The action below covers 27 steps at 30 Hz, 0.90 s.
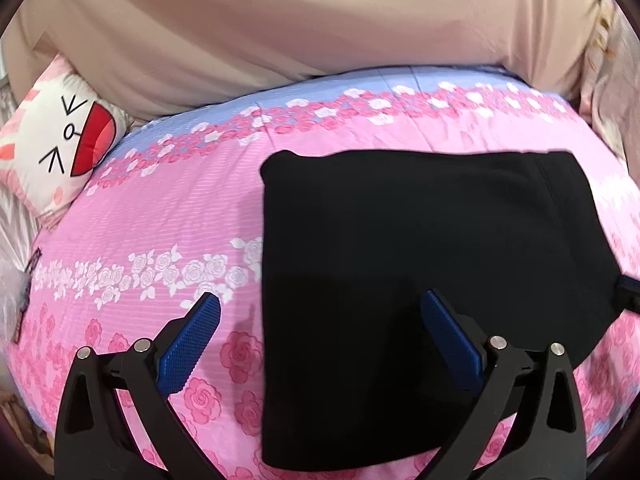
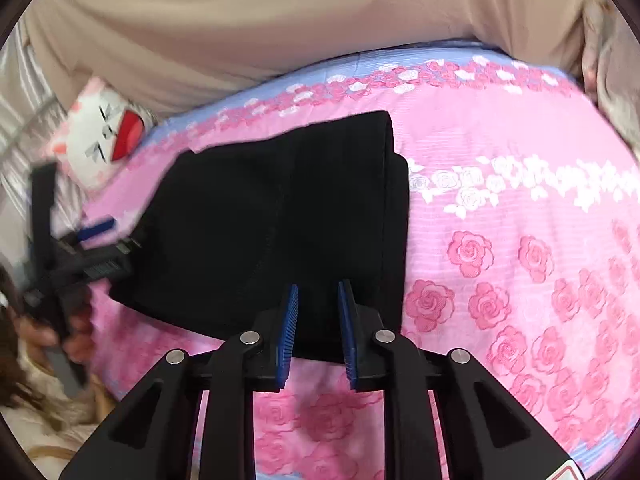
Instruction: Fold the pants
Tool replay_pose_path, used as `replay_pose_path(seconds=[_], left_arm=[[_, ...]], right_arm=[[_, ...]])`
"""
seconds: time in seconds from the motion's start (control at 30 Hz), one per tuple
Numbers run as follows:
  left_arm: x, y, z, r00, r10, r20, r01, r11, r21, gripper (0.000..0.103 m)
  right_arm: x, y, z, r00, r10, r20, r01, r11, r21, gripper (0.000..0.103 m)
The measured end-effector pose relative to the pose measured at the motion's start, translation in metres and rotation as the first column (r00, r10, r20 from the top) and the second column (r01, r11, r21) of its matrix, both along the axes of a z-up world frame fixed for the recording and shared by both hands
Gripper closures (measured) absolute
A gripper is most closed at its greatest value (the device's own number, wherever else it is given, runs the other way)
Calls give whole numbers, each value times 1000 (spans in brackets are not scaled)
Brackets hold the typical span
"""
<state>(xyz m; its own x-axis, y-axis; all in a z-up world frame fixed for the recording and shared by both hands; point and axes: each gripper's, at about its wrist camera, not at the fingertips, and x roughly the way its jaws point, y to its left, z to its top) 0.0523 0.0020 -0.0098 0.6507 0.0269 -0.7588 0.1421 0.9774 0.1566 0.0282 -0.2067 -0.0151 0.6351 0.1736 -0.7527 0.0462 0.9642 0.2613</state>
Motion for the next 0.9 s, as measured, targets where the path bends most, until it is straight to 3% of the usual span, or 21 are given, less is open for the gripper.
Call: replay_pose_path(seconds=[0.1,0.2,0.33,0.43,0.47,0.57,0.67,0.8,0.9], left_arm=[[-1,-7,1,1000,0,7,0,1000,15,5],[-3,-10,2,1000,-6,4,6,1000,9,5],[-6,-12,2,1000,-11,4,11,1000,27,5],[-7,-12,1,1000,-5,-3,5,1000,29,5],[-8,-11,1,1000,-2,-4,2,1000,25,5],[-9,-11,0,1000,2,-9,-1,1000,22,5],[-11,-11,1,1000,8,-14,-8,1000,28,5],[-14,-11,0,1000,6,-12,-6,1000,30,5],[-14,-13,-1,1000,3,-17,-2,1000,30,5]], right_arm=[[-1,8,6,999,20,32,-19,999,-27,74],[4,12,-12,1000,21,-11,-22,996,-92,76],[-2,7,-6,1000,-12,5,12,999,-40,75],[-6,17,6,998,40,40,-38,999,-37,65],[-5,22,3,998,61,35,-59,997,-54,56],[0,28,-15,998,64,-7,-64,987,-147,57],[-3,28,-6,999,52,2,-51,991,-120,57],[-1,28,13,994,84,67,-85,996,1,55],[9,30,6,995,86,41,-84,996,-39,55]])
